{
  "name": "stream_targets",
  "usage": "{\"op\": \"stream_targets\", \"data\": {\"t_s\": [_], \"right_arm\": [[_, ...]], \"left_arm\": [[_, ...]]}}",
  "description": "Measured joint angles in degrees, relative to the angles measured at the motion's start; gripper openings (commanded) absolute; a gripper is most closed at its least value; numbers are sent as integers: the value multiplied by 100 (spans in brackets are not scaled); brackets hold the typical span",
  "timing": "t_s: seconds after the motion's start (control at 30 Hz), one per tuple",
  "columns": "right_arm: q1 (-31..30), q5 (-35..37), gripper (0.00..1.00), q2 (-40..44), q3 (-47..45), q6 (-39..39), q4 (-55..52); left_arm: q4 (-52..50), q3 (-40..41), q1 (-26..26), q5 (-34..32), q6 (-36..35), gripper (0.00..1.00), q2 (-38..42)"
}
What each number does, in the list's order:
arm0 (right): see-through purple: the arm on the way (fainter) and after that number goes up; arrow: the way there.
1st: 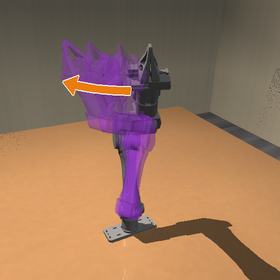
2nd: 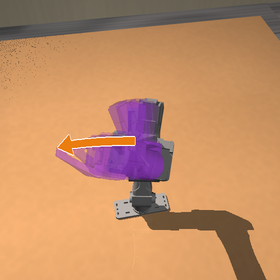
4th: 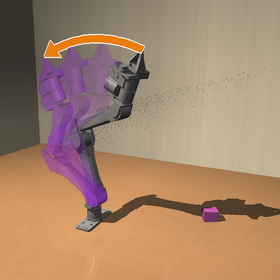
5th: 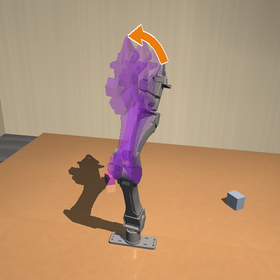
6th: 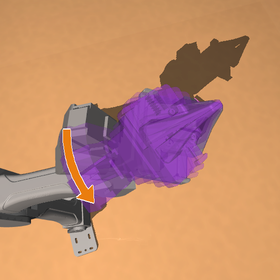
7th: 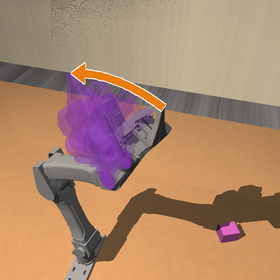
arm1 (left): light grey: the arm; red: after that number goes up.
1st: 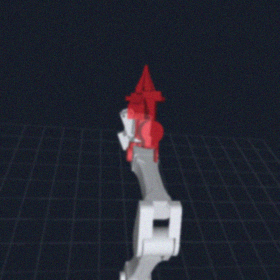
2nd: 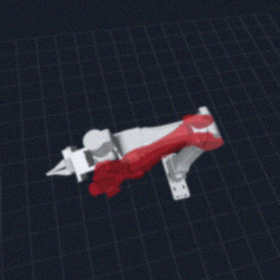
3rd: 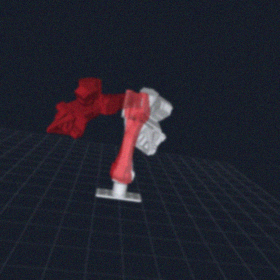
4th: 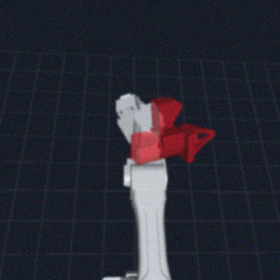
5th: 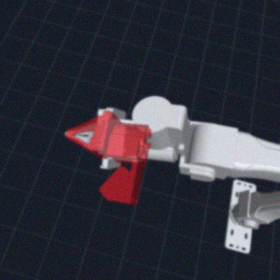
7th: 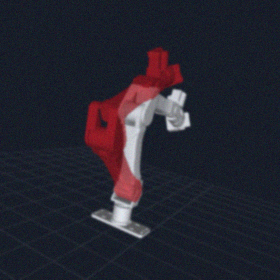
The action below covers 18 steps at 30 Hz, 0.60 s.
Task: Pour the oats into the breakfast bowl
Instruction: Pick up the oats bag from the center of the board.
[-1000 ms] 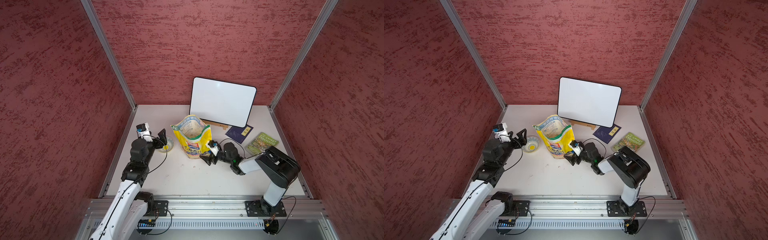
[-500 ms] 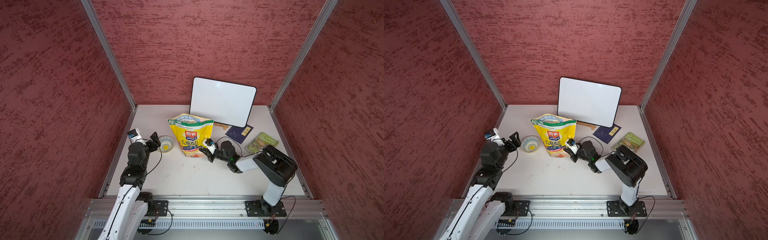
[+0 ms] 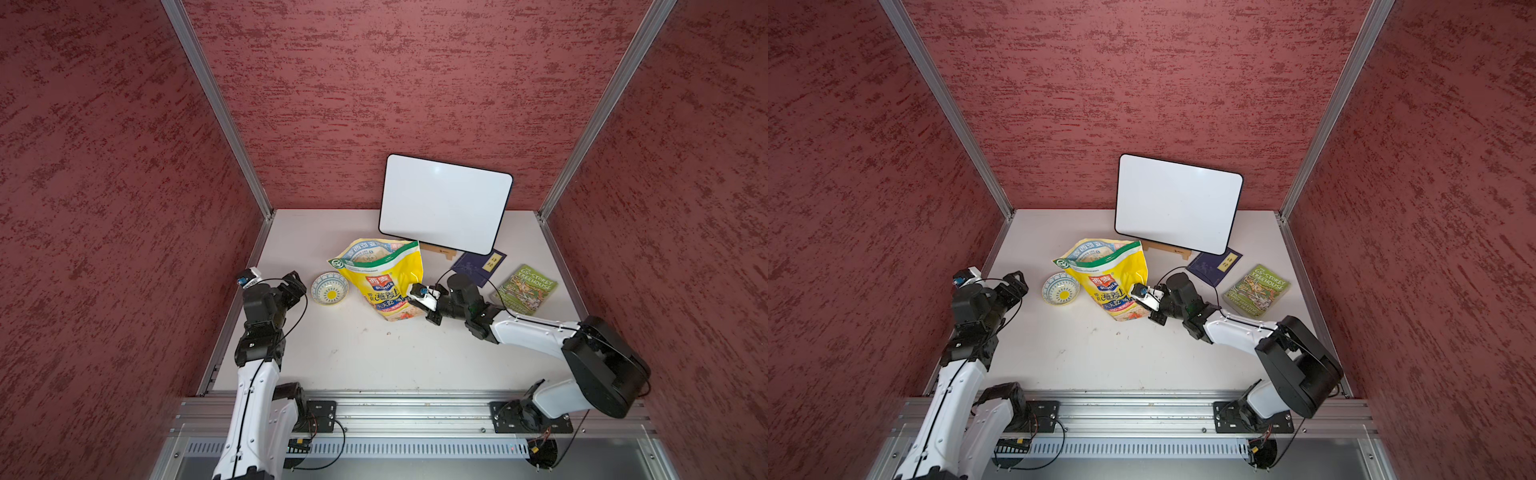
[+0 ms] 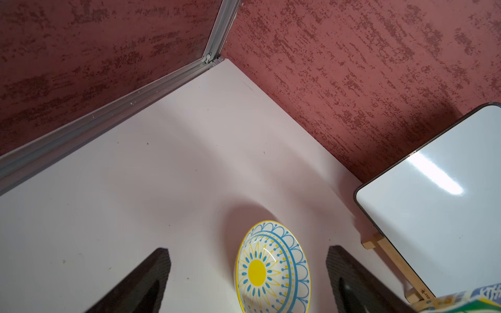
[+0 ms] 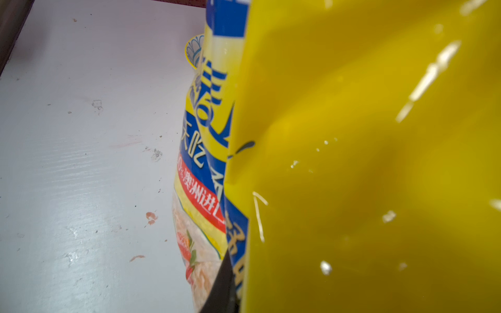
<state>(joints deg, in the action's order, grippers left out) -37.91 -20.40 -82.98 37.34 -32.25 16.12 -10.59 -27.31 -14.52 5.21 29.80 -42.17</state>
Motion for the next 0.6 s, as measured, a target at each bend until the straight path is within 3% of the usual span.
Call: {"op": "stream_targets", "data": {"t_s": [0.17,0.3,0.6], "right_arm": [[164,33,0,435,0,-586,-662],[229,129,0,776,0,-960,-1178],[411,339,0,1408,98,-1366,-2310]], "left_arm": [[284,-2,-452,1062,243,85,-870],[568,-2,-476,1714,374,88,-1764],[1528,-127,-275,2459,601,86,-3375]]}}
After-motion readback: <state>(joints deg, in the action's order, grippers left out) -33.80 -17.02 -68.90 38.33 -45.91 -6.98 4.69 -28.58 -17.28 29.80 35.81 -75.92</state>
